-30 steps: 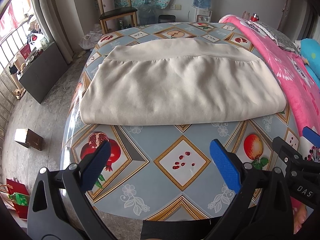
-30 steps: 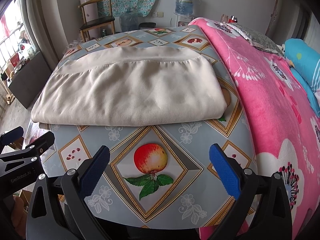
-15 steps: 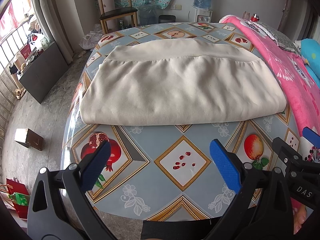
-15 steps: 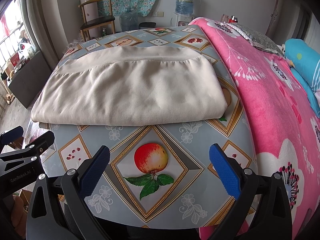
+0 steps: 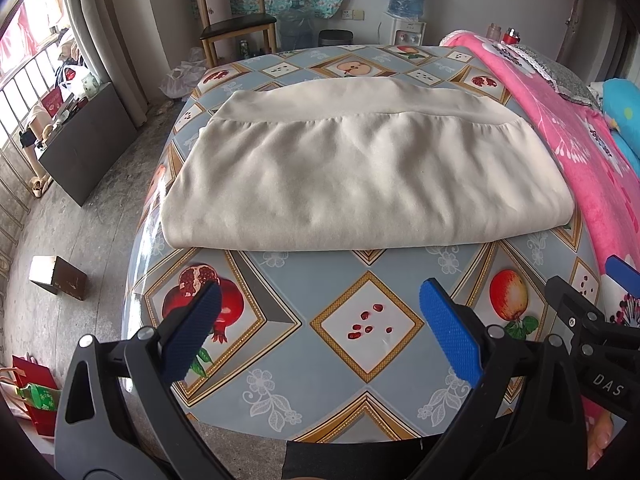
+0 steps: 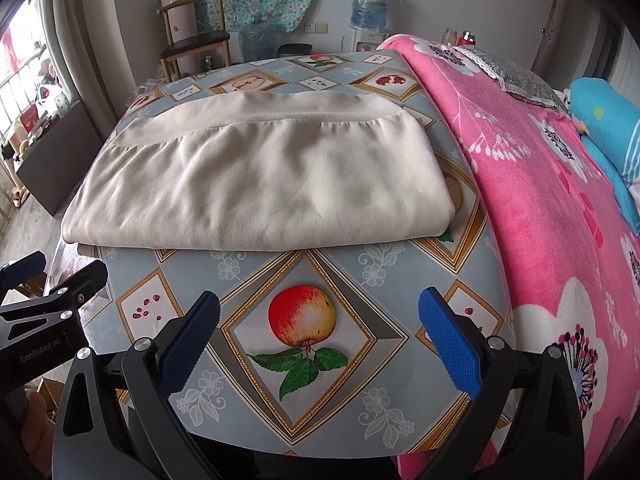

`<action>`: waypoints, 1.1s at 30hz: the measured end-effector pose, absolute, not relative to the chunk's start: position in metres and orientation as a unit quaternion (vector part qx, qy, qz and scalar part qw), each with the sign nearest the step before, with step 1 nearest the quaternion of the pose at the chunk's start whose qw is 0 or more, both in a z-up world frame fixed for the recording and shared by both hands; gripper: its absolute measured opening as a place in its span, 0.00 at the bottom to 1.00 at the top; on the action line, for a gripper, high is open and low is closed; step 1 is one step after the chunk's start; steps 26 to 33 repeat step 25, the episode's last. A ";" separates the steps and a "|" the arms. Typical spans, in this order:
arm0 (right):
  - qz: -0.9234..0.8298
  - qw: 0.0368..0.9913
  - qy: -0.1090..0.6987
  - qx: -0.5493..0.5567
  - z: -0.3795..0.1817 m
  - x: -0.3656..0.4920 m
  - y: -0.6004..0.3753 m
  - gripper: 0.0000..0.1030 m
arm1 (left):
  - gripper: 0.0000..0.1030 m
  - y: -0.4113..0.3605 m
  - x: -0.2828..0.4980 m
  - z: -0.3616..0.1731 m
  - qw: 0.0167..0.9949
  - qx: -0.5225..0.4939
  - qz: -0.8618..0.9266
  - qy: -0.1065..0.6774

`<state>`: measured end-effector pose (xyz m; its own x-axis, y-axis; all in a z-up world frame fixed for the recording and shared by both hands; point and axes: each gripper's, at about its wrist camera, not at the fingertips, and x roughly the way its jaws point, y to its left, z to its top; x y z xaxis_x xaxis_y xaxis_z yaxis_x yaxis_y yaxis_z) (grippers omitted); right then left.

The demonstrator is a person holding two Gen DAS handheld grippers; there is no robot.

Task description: Fold large clothes

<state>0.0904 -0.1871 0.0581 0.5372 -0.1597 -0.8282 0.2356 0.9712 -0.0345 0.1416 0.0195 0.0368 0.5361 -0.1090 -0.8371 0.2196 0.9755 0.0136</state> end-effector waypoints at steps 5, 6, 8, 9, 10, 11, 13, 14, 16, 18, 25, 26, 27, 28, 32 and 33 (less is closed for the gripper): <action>-0.113 0.876 0.468 0.040 0.057 0.090 -0.188 0.94 | 0.93 0.020 0.142 0.037 0.875 0.059 -0.094 0.472; -0.113 0.876 0.468 0.039 0.057 0.090 -0.188 0.94 | 0.93 0.019 0.142 0.037 0.875 0.059 -0.094 0.472; -0.113 0.876 0.468 0.039 0.057 0.090 -0.188 0.94 | 0.93 0.020 0.142 0.037 0.874 0.058 -0.094 0.472; -0.113 0.876 0.468 0.040 0.057 0.090 -0.188 0.94 | 0.93 0.020 0.142 0.037 0.875 0.058 -0.094 0.472; -0.113 0.876 0.468 0.040 0.057 0.090 -0.188 0.94 | 0.93 0.019 0.142 0.037 0.875 0.059 -0.094 0.472; -0.113 0.876 0.468 0.039 0.057 0.091 -0.187 0.94 | 0.93 0.019 0.142 0.037 0.875 0.059 -0.094 0.472; -0.113 0.875 0.469 0.039 0.057 0.090 -0.188 0.94 | 0.93 0.020 0.142 0.037 0.875 0.058 -0.093 0.472; -0.113 0.875 0.468 0.039 0.057 0.091 -0.188 0.94 | 0.93 0.022 0.143 0.037 0.875 0.058 -0.093 0.472; -0.113 0.875 0.468 0.039 0.057 0.091 -0.188 0.94 | 0.93 0.022 0.143 0.038 0.875 0.057 -0.093 0.472; -0.113 0.876 0.468 0.038 0.057 0.090 -0.188 0.94 | 0.93 0.024 0.144 0.038 0.875 0.056 -0.093 0.472; -0.114 0.875 0.468 0.039 0.057 0.091 -0.187 0.94 | 0.93 0.024 0.144 0.038 0.875 0.057 -0.093 0.472; -0.114 0.875 0.468 0.039 0.057 0.091 -0.187 0.94 | 0.93 0.024 0.144 0.038 0.875 0.057 -0.093 0.472; -0.114 0.875 0.468 0.039 0.057 0.091 -0.187 0.94 | 0.93 0.024 0.144 0.038 0.875 0.057 -0.093 0.472; -0.114 0.875 0.468 0.039 0.057 0.091 -0.187 0.94 | 0.93 0.024 0.144 0.038 0.875 0.057 -0.093 0.472; -0.114 0.875 0.468 0.039 0.057 0.091 -0.187 0.94 | 0.93 0.024 0.144 0.038 0.875 0.057 -0.093 0.472; -0.114 0.875 0.468 0.039 0.057 0.091 -0.187 0.94 | 0.93 0.024 0.144 0.038 0.875 0.057 -0.093 0.472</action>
